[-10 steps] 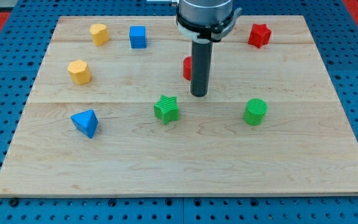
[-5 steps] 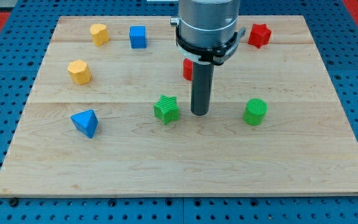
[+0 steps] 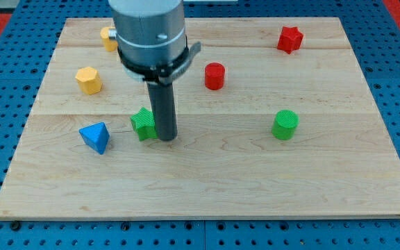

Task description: Move the green star to the bottom left of the blue cube

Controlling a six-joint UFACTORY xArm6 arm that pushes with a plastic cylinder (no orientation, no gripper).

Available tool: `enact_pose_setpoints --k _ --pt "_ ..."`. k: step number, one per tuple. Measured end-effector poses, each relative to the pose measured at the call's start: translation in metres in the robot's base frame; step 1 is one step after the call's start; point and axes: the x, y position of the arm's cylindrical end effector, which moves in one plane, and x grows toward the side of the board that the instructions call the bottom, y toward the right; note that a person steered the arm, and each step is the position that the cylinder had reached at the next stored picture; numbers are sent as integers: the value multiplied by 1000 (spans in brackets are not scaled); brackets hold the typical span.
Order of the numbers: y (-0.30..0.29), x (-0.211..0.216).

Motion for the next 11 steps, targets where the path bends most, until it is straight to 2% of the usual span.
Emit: enact_pose_setpoints --k 1,3,6,9,11 --pt "0 7" --pt "-35 7" --pt "-37 -2" --pt "-37 -38" --pt "-41 -77"
